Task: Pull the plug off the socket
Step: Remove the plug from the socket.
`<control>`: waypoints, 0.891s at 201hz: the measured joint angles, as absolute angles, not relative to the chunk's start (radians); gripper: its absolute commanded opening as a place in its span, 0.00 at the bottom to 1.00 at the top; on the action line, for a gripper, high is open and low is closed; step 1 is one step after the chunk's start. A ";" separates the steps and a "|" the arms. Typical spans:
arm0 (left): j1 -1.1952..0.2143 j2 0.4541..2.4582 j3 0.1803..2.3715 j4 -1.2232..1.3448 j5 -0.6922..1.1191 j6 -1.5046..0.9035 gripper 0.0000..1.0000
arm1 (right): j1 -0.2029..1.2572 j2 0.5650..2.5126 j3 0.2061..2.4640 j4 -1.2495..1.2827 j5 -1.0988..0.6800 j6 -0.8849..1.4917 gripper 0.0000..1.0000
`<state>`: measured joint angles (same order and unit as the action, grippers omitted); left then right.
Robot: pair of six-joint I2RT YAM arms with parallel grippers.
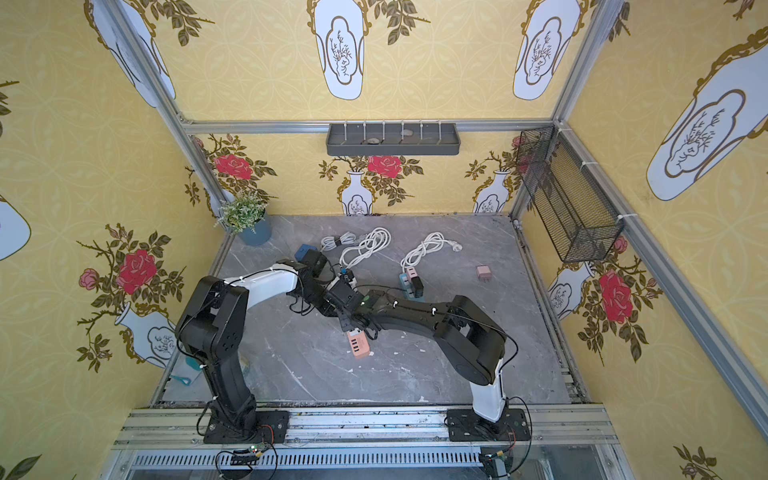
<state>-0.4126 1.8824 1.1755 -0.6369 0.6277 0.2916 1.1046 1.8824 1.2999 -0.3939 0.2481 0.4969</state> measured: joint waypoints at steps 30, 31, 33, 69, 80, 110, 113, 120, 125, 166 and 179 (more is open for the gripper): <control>-0.413 1.882 1.176 -0.644 0.629 0.295 0.00 | 1.114 1.869 1.279 -0.380 0.261 0.497 0.00; -0.414 1.882 1.176 -0.644 0.629 0.295 0.00 | 1.114 1.869 1.278 -0.379 0.262 0.497 0.00; -0.414 1.882 1.176 -0.644 0.629 0.295 0.00 | 1.114 1.868 1.276 -0.378 0.262 0.497 0.00; -0.414 1.882 1.176 -0.644 0.631 0.295 0.00 | 1.120 1.850 1.234 -0.323 0.277 0.496 0.00; -0.414 1.882 1.176 -0.645 0.632 0.295 0.00 | 1.123 1.840 1.214 -0.301 0.284 0.496 0.00; -0.416 1.882 1.176 -0.649 0.638 0.295 0.00 | 1.131 1.815 1.166 -0.246 0.299 0.492 0.00; -0.416 1.882 1.176 -0.650 0.640 0.295 0.00 | 1.132 1.813 1.161 -0.240 0.301 0.492 0.00; -0.416 1.883 1.176 -0.652 0.640 0.295 0.00 | 1.134 1.810 1.153 -0.229 0.304 0.491 0.00; -0.416 1.883 1.176 -0.652 0.640 0.295 0.00 | 1.135 1.808 1.147 -0.223 0.308 0.488 0.00; -0.416 1.883 1.176 -0.653 0.639 0.295 0.00 | 1.144 1.794 1.103 -0.156 0.330 0.473 0.00; -0.416 1.883 1.176 -0.655 0.639 0.295 0.00 | 1.148 1.791 1.092 -0.142 0.340 0.471 0.00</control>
